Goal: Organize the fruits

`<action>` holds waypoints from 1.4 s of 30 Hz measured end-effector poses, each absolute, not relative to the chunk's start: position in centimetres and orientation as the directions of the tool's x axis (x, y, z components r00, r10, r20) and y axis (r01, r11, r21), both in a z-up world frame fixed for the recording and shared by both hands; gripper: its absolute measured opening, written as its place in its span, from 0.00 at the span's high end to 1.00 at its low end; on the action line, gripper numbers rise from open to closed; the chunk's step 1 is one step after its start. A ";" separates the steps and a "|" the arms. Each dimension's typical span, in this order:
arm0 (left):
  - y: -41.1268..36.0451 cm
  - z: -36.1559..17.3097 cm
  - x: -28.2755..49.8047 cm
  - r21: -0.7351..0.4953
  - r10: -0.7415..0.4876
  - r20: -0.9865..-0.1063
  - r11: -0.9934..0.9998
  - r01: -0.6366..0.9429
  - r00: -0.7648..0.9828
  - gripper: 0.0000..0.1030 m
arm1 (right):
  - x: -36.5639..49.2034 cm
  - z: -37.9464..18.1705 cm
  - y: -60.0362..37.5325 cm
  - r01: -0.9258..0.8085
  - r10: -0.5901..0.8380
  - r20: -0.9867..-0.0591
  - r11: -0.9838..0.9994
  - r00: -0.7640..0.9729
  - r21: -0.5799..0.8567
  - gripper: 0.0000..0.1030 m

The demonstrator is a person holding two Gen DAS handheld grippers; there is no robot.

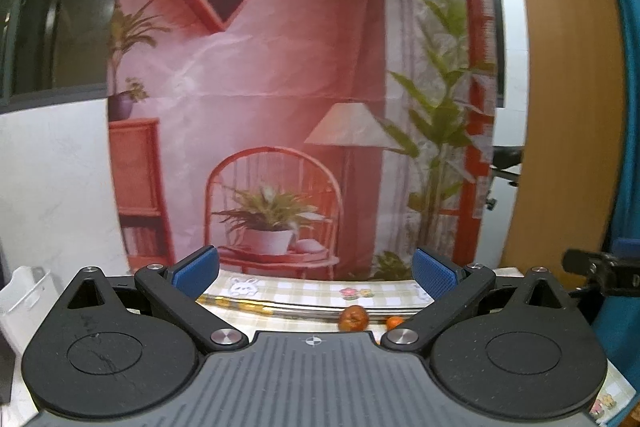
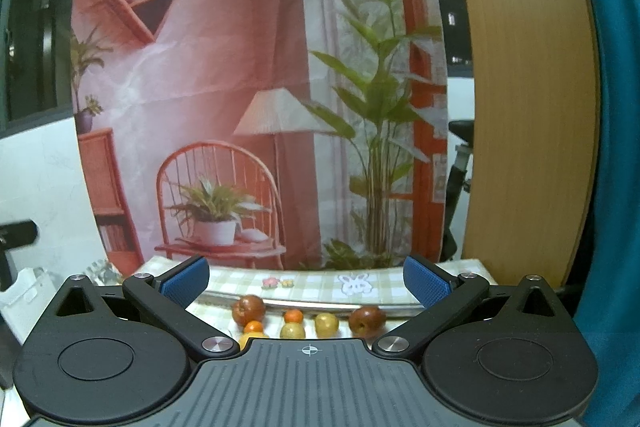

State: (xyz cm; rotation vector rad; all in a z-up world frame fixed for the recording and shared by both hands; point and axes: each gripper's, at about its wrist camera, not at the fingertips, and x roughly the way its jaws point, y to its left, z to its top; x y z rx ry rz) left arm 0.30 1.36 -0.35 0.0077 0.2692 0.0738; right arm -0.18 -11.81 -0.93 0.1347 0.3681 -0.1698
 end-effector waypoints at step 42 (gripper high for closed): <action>6.5 -16.3 22.1 -0.106 -0.093 -0.739 0.994 0.022 0.668 0.37 | 14.3 -16.8 -20.2 0.266 -0.095 -0.642 0.948 0.761 0.175 0.04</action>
